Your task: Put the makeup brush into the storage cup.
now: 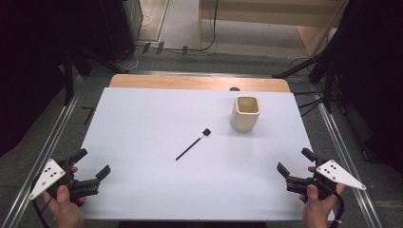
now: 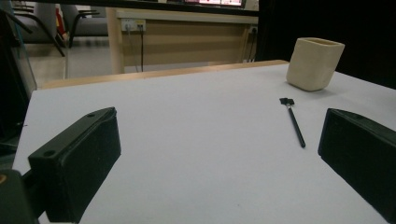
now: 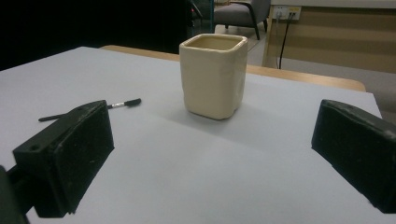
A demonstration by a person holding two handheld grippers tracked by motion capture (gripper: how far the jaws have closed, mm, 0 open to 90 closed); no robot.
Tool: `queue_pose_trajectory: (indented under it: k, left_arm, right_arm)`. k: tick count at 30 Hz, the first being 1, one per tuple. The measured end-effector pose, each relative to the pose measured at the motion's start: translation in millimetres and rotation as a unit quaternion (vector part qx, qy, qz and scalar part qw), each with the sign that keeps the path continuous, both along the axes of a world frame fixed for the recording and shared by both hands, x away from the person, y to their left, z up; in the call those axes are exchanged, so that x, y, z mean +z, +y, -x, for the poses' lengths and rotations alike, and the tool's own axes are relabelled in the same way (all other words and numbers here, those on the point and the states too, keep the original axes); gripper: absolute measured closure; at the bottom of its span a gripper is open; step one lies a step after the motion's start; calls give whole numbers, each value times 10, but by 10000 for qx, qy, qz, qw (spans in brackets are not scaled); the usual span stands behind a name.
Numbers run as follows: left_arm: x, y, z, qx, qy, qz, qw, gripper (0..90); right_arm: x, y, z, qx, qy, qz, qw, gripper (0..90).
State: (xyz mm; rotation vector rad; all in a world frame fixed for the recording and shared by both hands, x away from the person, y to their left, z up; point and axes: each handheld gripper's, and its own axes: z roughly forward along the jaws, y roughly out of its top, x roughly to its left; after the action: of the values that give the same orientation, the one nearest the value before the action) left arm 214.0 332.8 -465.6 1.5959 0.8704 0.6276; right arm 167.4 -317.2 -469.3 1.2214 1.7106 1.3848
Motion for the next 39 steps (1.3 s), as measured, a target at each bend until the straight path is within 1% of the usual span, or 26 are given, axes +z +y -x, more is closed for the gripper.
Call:
queue_pose_trajectory:
  k: [5, 8, 9, 12, 13, 14, 16, 20, 21, 22, 23, 25, 26, 27, 28, 29, 30, 31, 32, 33, 36, 37, 38, 39]
  left_arm:
    - [-13, -10, 0, -14, 32, -30, 10000, 0]
    - [-2, -32, 2, -18, 33, 13, 10000, 0]
    - [-2, -48, -2, -41, 42, 14, 10000, 0]
    - [0, -85, -11, -91, 44, 10, 9999, 0]
    - [3, -115, -24, -145, 50, -20, 9999, 0]
    - [3, -115, -24, -145, 50, -20, 9999, 0]
    - [4, -172, -54, -197, 93, -10, 9998, 0]
    - [4, -282, -126, -324, 172, -94, 9993, 0]
    - [4, -282, -126, -324, 172, -94, 9993, 0]
    - [5, -350, -168, -408, 215, -123, 9989, 0]
    - [5, -387, -191, -460, 234, -107, 9986, 0]
    - [6, -421, -209, -500, 260, -125, 9983, 0]
    - [3, -504, -246, -585, 277, -139, 9978, 0]
    - [3, -504, -246, -585, 277, -139, 9978, 0]
    - [6, -589, -290, -709, 336, -234, 9966, 0]
    - [12, -626, -311, -763, 354, -249, 9961, 0]
    - [19, -661, -333, -795, 362, -246, 9959, 0]
    - [19, -661, -333, -795, 362, -246, 9959, 0]
    - [34, -731, -385, -873, 433, -272, 9949, 0]
    - [39, -762, -413, -903, 445, -313, 9944, 0]
    - [40, -864, -490, -999, 547, -326, 9930, 0]
    - [38, -895, -515, -1030, 563, -362, 9924, 0]
    - [38, -895, -515, -1030, 563, -362, 9924, 0]
    - [32, -930, -538, -1060, 588, -368, 9919, 0]
  right_arm:
    - [-9, 1, -4, 20, 33, -11, 10000, 0]
    - [-13, 12, -7, 54, 28, -24, 10000, 0]
    - [-16, 18, -11, 52, 27, 8, 10000, 0]
    - [-21, 36, -12, 59, 60, 2, 10000, 0]
    - [-22, 47, -15, 88, 51, 22, 9999, 1]
    - [-22, 47, -15, 88, 51, 22, 9999, 1]
    - [-18, 62, -17, 114, 52, 28, 9999, 6]
    - [-16, 73, -24, 104, 72, 9, 9999, 26]
    - [-16, 74, -25, 107, 71, 3, 9999, 29]
    - [-15, 75, -26, 115, 64, -2, 9999, 33]
    - [-15, 77, -26, 125, 57, 2, 9999, 35]
    - [-16, 81, -24, 135, 43, 5, 9999, 36]
    - [-17, 84, -23, 145, 51, 5, 9999, 36]
    - [-19, 88, -22, 154, 63, 9, 9999, 36]
    - [-20, 91, -22, 156, 62, 17, 9999, 37]
    - [-21, 92, -24, 162, 56, 30, 9998, 40]
    - [-21, 93, -24, 166, 59, 32, 9998, 43]
    - [-22, 94, -24, 168, 69, 28, 9998, 45]
    - [-23, 95, -24, 169, 78, 27, 9998, 47]
    - [-24, 95, -25, 163, 80, 32, 9998, 50]
    - [-26, 93, -25, 165, 81, 34, 9998, 59]
    - [-27, 92, -25, 164, 78, 33, 9998, 62]
    - [-27, 92, -25, 164, 78, 33, 9998, 62]
    - [-29, 93, -27, 160, 88, 37, 9998, 67]
